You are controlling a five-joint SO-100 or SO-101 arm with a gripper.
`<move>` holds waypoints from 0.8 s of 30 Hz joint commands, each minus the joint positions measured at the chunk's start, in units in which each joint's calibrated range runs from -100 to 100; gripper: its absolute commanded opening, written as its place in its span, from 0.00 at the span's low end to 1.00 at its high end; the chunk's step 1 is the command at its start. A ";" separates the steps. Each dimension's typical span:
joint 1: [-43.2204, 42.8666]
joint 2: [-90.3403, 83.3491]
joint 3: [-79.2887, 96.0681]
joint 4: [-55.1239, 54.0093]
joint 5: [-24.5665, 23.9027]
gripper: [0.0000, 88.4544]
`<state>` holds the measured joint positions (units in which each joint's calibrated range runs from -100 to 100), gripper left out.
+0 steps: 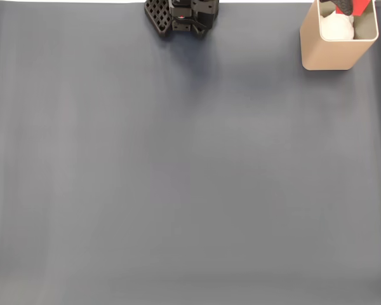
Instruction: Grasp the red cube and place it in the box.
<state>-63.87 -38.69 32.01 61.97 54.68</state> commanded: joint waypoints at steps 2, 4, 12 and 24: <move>-0.62 -1.35 -0.44 -2.30 0.83 0.00; -0.62 -0.91 -0.44 -2.79 1.22 0.00; -0.05 0.13 0.02 -4.68 2.34 0.00; -0.05 0.21 0.29 -5.25 1.90 0.01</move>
<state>-63.80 -38.34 32.82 57.52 56.92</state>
